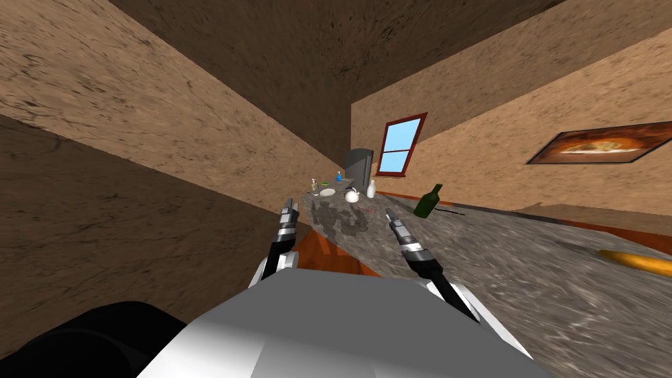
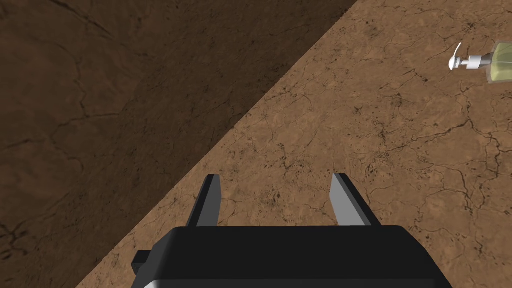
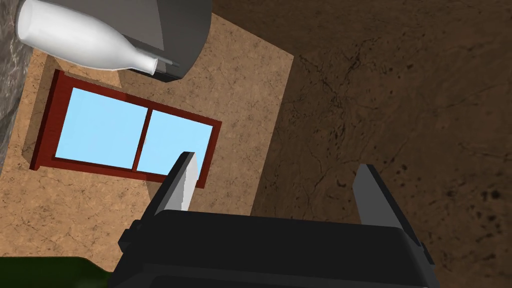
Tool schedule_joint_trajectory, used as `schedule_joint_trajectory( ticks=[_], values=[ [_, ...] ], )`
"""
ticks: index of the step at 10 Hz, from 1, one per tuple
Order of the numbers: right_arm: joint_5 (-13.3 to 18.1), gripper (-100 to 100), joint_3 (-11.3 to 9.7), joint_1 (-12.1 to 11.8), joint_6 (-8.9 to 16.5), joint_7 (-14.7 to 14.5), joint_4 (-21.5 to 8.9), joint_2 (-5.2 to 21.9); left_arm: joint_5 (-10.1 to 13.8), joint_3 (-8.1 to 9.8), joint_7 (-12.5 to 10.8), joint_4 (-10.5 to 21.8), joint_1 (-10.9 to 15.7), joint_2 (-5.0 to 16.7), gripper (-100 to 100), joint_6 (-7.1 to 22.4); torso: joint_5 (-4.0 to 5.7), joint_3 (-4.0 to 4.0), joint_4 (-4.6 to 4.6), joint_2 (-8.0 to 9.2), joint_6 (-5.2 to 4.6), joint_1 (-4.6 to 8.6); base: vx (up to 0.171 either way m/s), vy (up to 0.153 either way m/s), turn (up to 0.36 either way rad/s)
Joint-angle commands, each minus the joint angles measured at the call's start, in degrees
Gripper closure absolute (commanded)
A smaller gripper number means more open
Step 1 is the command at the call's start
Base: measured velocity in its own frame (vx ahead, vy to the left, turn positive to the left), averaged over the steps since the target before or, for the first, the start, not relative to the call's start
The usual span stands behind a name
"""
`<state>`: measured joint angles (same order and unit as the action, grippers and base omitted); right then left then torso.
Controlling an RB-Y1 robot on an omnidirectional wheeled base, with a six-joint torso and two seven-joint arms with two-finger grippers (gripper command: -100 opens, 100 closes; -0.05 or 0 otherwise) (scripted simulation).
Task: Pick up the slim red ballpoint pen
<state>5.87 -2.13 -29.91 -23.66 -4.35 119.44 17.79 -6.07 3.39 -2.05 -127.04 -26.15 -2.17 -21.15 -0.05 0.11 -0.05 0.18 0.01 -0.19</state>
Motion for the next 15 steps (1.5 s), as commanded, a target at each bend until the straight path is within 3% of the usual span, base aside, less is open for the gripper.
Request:
schedule_joint_trajectory(
  ticks=[1,10,15],
  values=[
    [0.3,-100,-0.6,-1.1,-0.4,-0.4,-1.4,2.9,0.0,0.00,0.0,0.0,0.0,0.0,0,0.0,0.00,0.00,0.00,0.00,0.00,0.00,-0.056,0.050,-0.046],
    [1.8,-100,-3.4,-4.1,-1.4,-2.3,-8.0,17.3,0.0,0.00,0.0,0.0,0.0,0.0,0,0.0,-0.01,-0.04,0.02,-0.07,0.00,-0.07,-0.039,0.060,-0.026],
    [3.4,-100,-6.1,-6.3,-2.3,-4.0,-13.9,26.4,0.0,0.00,0.0,0.0,0.0,0.0,0,0.0,-0.02,-0.09,0.03,-0.17,0.01,-0.07,-0.019,0.075,0.006]
  ],
)
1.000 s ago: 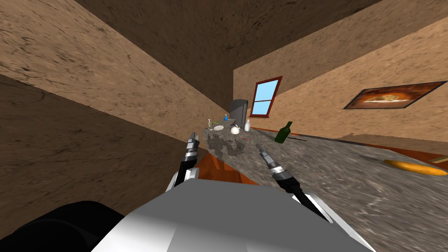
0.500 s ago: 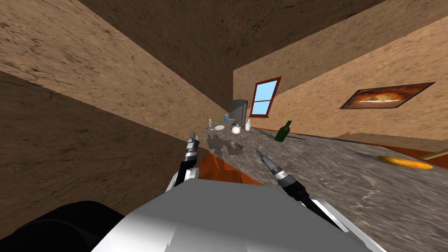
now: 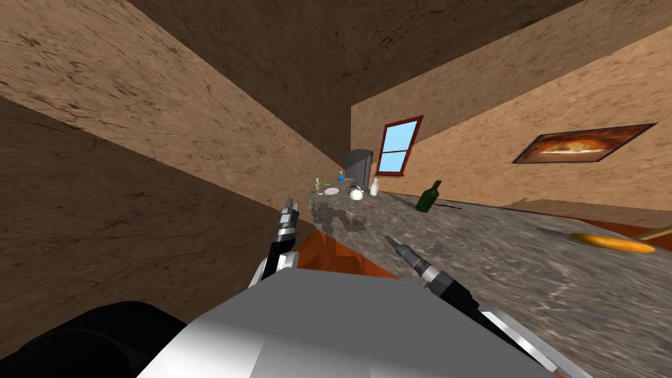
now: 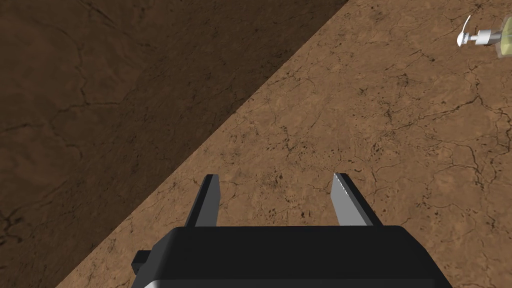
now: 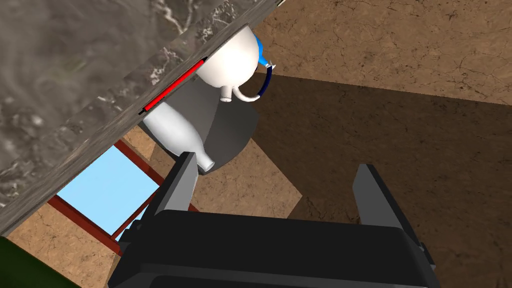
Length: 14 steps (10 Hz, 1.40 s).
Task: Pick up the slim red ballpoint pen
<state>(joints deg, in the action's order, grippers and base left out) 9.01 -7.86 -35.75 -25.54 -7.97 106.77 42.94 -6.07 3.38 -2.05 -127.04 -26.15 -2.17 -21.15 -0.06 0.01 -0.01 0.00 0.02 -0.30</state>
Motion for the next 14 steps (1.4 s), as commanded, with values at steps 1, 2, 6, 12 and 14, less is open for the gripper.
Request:
schedule_joint_trajectory(
  ticks=[1,2,6,12,14],
  values=[
    [0.2,-100,-0.3,-0.5,-0.4,-0.3,-1.3,2.9,0.0,0.00,0.0,0.0,0.0,0.0,0,0.0,0.00,0.00,0.00,0.00,0.00,0.00,-0.012,0.069,0.010],
    [0.2,-100,-0.3,-0.5,-0.4,-0.3,-1.3,3.3,0.0,0.00,0.0,0.0,0.0,0.0,0,0.0,-0.01,0.00,0.00,0.00,-0.01,0.03,-0.006,0.030,-0.005],
    [1.4,-100,-2.4,-1.9,-1.1,-1.6,-5.7,10.5,0.0,0.00,0.0,0.0,0.0,0.0,0,0.0,-0.01,-0.03,0.01,-0.06,0.00,-0.03,0.004,0.070,0.033],
    [3.4,-100,-5.9,-3.9,-2.1,-3.5,-12.8,19.9,0.0,0.00,0.0,0.0,0.0,0.0,0,0.0,-0.01,-0.07,0.02,-0.13,0.00,0.01,0.015,0.060,0.051],
    [4.1,-100,-7.1,-4.5,-2.5,-4.1,-14.4,23.3,0.0,0.00,0.0,0.0,0.0,0.0,0,0.0,0.00,-0.08,0.03,-0.15,0.00,0.02,0.026,0.082,0.087]
  ],
)
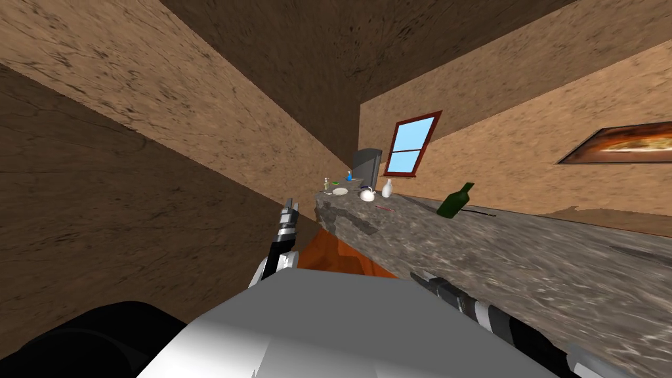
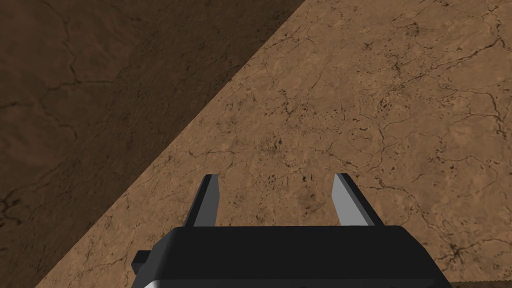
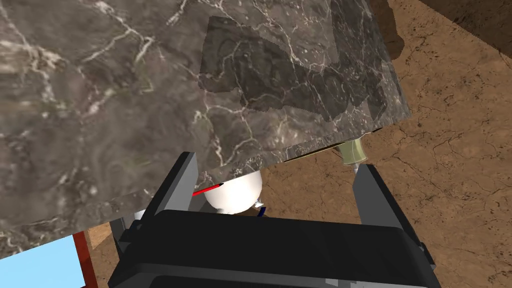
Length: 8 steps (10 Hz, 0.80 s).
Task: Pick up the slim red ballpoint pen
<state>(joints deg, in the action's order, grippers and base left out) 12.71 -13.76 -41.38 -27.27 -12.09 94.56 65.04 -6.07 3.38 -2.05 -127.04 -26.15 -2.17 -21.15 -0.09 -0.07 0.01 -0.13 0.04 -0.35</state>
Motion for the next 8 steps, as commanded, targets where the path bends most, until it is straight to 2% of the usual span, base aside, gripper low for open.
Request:
schedule_joint_trajectory(
  ticks=[1,2,3,4,5,6,7,8],
  values=[
    [0.4,-100,-1.2,1.1,-0.7,0.0,-2.9,2.8,0.0,0.00,0.0,0.0,0.0,0.0,0,0.0,0.00,0.00,0.00,0.00,0.00,0.00,0.030,0.066,0.042],
    [1.1,-100,-2.5,0.6,-1.1,-0.6,-5.4,4.4,0.0,0.01,0.0,0.0,0.0,0.0,0,0.0,0.01,-0.01,0.00,-0.02,-0.01,0.09,0.039,0.066,0.110],
    [1.1,-100,-2.5,0.6,-1.1,-0.6,-5.4,6.1,0.0,0.00,0.0,0.0,0.0,0.0,0,0.0,0.02,-0.03,0.01,-0.05,0.01,0.10,0.031,0.056,0.061],
    [1.9,-100,-3.8,0.1,-1.5,-1.2,-7.7,8.2,0.0,0.01,0.0,0.0,0.0,0.0,0,0.0,0.02,-0.02,0.01,-0.04,-0.01,0.12,0.050,0.068,0.148],
    [1.9,-100,-3.8,0.1,-1.5,-1.2,-7.7,9.2,0.0,0.00,0.0,0.0,0.0,0.0,0,0.0,0.03,-0.05,0.02,-0.09,0.01,0.10,0.049,0.053,0.065],
    [2.6,-100,-5.2,-0.4,-1.9,-1.9,-10.0,10.9,0.0,0.01,0.0,0.0,0.0,0.0,0,0.0,0.02,-0.05,0.02,-0.08,-0.01,0.13,0.051,0.055,0.147],
    [2.6,-100,-5.2,-0.4,-1.9,-1.9,-10.0,12.1,0.0,0.00,0.0,0.0,0.0,0.0,0,0.0,0.03,-0.06,0.02,-0.11,0.02,0.13,0.043,0.058,0.070],
    [3.4,-100,-6.5,-0.8,-2.2,-2.5,-12.2,14.4,0.0,0.01,0.0,0.0,0.0,0.0,0,0.0,0.02,-0.05,0.02,-0.08,-0.01,0.11,0.067,0.081,0.136]
  ],
)
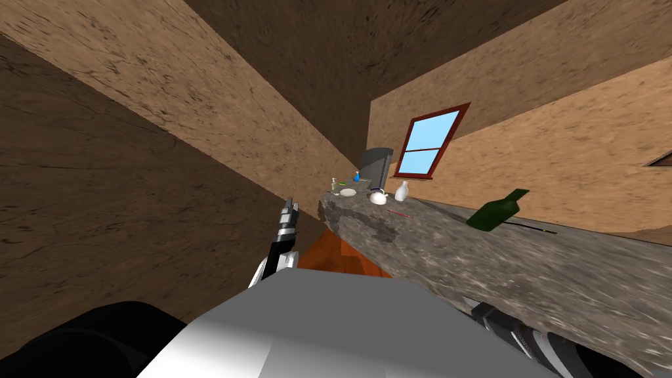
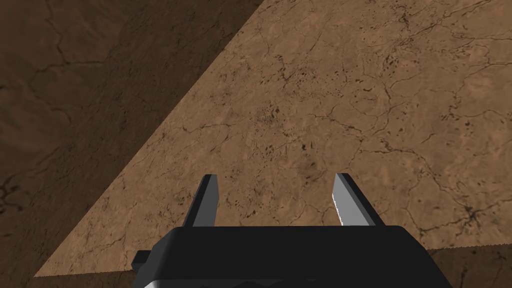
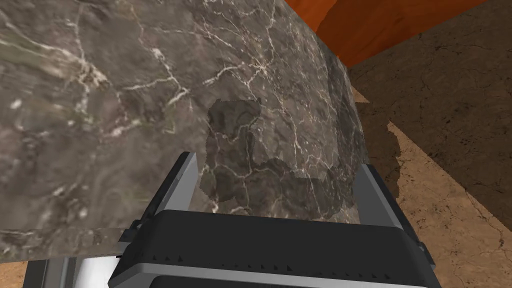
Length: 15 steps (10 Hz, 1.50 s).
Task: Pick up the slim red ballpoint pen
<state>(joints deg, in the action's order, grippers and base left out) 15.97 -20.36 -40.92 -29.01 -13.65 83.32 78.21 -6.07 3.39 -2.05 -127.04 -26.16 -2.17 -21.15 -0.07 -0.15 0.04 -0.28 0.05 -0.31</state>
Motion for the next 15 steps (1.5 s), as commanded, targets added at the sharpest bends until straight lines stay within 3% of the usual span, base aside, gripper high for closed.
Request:
schedule_joint_trajectory(
  ticks=[1,2,3,5,11,15],
  values=[
    [0.1,-100,0.1,-1.3,-0.5,-0.9,-1.0,1.7,0.0,0.00,0.0,0.0,0.0,0.0,0,0.0,0.00,0.00,0.00,0.00,0.00,0.00,0.067,0.058,0.081],
    [0.8,-100,-1.2,-1.7,-0.9,-1.5,-3.1,4.0,0.0,0.01,0.0,0.0,0.0,0.0,0,0.0,0.00,0.00,0.00,0.01,-0.03,0.05,0.089,0.059,0.175],
    [0.8,-100,-1.2,-1.7,-0.9,-1.5,-3.1,4.3,0.0,0.00,0.0,0.0,0.0,0.0,0,0.0,-0.01,-0.04,0.02,-0.08,0.01,0.05,0.077,0.042,0.083],
    [2.3,-100,-3.8,-2.3,-1.6,-2.6,-6.4,8.7,0.0,0.00,0.0,0.0,0.0,0.0,0,0.0,0.02,-0.03,0.01,-0.05,0.01,0.11,0.097,0.042,0.210],
    [4.3,-100,-7.5,-2.9,-2.7,-4.1,-11.7,15.0,0.0,0.01,0.0,0.0,0.0,0.0,0,0.0,0.05,-0.07,0.03,-0.11,-0.03,0.23,0.111,0.014,0.143],
    [6.5,-100,-11.4,-2.9,-3.8,-5.7,-15.5,19.8,0.0,0.02,0.0,0.0,0.0,0.0,0,0.0,0.11,-0.40,0.16,-0.66,0.02,0.47,0.231,-0.052,0.279]
  ],
)
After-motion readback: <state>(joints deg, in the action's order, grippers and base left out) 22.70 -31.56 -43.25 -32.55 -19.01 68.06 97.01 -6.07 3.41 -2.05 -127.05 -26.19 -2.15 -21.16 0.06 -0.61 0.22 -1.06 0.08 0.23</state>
